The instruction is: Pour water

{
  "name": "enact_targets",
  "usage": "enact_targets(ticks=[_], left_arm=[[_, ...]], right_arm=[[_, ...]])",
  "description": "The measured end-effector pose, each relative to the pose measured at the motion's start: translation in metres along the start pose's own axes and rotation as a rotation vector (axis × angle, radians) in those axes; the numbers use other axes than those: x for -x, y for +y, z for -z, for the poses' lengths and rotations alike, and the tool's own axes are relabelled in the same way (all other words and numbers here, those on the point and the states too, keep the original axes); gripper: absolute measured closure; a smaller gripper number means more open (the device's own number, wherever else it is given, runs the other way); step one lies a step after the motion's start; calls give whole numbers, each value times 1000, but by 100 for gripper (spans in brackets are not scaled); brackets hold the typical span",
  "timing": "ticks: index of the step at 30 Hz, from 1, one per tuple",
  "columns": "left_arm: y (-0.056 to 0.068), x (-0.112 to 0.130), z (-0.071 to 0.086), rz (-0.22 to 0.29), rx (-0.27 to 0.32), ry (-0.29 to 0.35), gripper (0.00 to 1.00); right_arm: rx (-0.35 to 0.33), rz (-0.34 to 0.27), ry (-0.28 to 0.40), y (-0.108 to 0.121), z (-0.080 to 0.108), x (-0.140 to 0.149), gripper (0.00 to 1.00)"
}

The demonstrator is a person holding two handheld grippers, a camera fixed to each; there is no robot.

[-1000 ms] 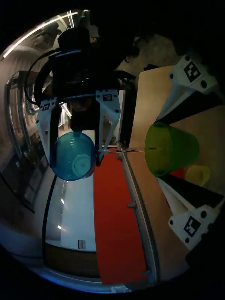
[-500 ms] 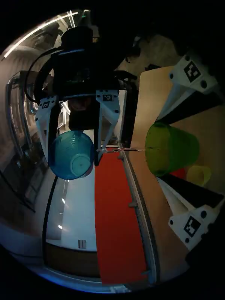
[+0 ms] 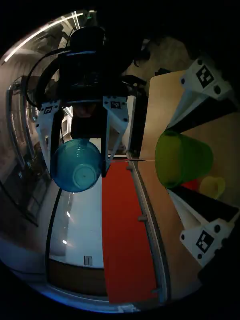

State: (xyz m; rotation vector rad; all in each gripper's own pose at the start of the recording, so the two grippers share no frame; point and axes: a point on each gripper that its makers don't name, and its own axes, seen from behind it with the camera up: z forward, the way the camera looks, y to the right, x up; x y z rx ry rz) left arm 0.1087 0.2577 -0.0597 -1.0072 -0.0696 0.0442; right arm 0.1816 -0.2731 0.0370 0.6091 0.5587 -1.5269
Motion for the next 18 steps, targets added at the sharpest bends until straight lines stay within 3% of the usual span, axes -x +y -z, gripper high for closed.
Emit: enact_targets(ticks=[6, 12, 18], left_arm=[[2, -2, 2, -1, 0, 3, 12], [-5, -2, -4, -2, -9, 2, 12], [1, -2, 0, -1, 2, 4, 12]], right_arm=[[2, 1, 7, 0, 0, -4, 9], [2, -2, 10, 0, 1, -4, 9], [3, -9, 10, 0, 3, -3, 9]])
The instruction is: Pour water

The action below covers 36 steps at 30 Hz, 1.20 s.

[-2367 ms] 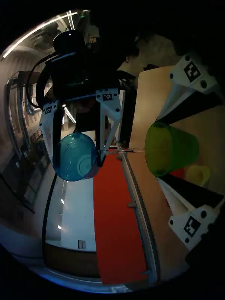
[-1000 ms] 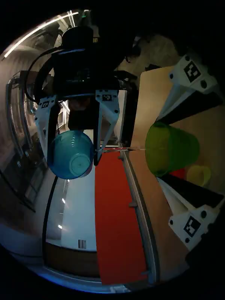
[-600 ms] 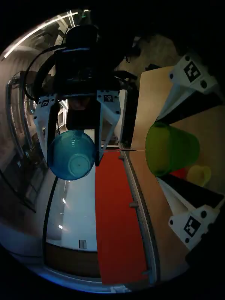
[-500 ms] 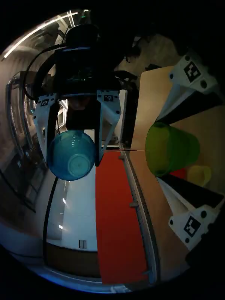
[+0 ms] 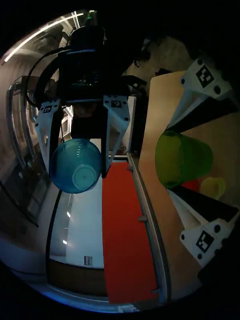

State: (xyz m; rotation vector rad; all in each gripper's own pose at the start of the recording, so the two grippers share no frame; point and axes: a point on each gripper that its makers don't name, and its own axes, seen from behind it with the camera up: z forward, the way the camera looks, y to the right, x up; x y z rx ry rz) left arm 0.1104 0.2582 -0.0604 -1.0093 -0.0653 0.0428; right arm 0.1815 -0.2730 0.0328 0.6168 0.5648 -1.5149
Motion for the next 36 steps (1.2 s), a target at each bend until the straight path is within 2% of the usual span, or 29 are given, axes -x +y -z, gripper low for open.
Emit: enact_targets(ticks=[5, 9, 12, 18, 27, 36], left_arm=[[-6, -1, -5, -3, -12, 1, 12], [-5, -3, -5, -1, -2, 4, 12], [1, -4, 0, 0, 1, 7, 12], [-4, -4, -2, -1, -11, 8, 12], [-5, -5, -2, -1, -8, 11, 12], [-4, -5, -1, -5, -8, 11, 12]], right_arm=[[4, -27, -1, 1, 2, 3, 9], [7, -91, 7, 2, 6, 5, 9], [6, -165, 16, 3, 8, 6, 9], [3, -326, 35, 3, 13, 9, 9], [-12, -582, 56, 0, 20, -2, 9], [-56, -837, 62, -15, 23, -12, 9]])
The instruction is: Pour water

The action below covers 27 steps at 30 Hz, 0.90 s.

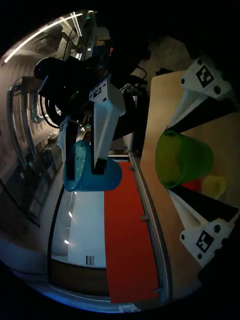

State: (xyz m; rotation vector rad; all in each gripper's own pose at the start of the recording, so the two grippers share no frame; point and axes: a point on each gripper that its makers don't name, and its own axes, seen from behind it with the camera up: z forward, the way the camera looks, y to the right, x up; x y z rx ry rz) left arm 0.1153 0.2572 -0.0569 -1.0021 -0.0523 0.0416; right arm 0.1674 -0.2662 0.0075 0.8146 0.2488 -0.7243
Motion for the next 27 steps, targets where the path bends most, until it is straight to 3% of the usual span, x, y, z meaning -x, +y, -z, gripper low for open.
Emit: enact_targets(ticks=[17, 21, 27], left_arm=[[-5, -2, 2, -5, -10, 2, 12], [-7, -3, 3, -10, -16, 5, 12], [-13, -3, 6, -7, -32, 5, 12]], right_arm=[[-79, -484, 20, -17, 0, -7, 9], [-91, -552, 31, -18, 1, -8, 9], [-83, -565, 23, -16, 4, -3, 9]])
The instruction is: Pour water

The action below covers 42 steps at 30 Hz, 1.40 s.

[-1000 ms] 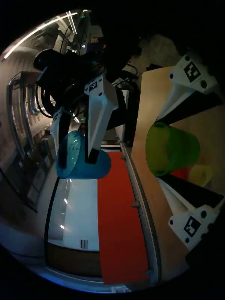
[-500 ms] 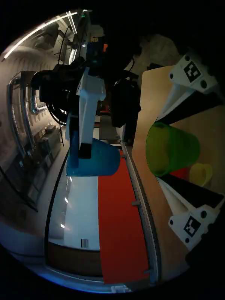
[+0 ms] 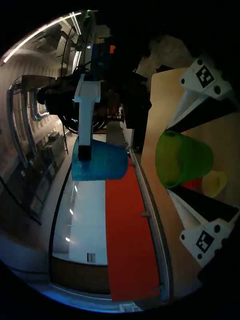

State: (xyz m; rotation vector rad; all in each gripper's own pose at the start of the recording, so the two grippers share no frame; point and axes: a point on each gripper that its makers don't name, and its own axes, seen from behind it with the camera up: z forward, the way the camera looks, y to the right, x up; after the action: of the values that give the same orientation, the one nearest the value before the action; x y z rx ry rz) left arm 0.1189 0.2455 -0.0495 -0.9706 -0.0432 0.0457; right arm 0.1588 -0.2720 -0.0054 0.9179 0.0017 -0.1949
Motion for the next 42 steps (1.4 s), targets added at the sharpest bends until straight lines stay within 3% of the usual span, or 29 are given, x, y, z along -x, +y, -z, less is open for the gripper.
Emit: enact_targets(ticks=[23, 42], left_arm=[[-36, 5, 26, -6, -92, -26, 12], [-48, 20, 31, -15, -109, -87, 12]], right_arm=[[95, -54, -16, 35, 41, 29, 9], [48, -89, -77, 29, 42, 71, 8]])
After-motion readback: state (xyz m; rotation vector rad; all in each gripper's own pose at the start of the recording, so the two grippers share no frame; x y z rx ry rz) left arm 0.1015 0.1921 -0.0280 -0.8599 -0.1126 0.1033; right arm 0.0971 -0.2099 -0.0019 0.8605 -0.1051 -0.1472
